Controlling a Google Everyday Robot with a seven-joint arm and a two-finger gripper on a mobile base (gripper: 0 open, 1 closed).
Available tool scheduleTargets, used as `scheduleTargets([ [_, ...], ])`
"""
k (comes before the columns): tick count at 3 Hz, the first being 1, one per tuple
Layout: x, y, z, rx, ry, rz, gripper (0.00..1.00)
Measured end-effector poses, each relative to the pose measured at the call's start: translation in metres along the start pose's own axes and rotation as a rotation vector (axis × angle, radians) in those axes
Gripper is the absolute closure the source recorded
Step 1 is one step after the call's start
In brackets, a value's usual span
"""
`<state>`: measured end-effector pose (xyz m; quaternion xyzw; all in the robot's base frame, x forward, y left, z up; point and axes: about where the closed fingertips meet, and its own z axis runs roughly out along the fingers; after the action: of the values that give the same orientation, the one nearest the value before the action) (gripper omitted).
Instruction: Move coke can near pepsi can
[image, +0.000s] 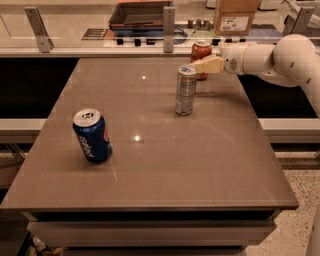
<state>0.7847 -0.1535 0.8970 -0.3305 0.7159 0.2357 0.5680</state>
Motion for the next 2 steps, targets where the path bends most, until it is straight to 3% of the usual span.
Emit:
scheduleTargets([
  [1, 0.0003, 0.0007, 0.0148, -0.026, -0.022, 0.017, 0.0],
  [2, 0.0005, 0.0023, 0.0173, -0.03, -0.022, 0.018, 0.18],
])
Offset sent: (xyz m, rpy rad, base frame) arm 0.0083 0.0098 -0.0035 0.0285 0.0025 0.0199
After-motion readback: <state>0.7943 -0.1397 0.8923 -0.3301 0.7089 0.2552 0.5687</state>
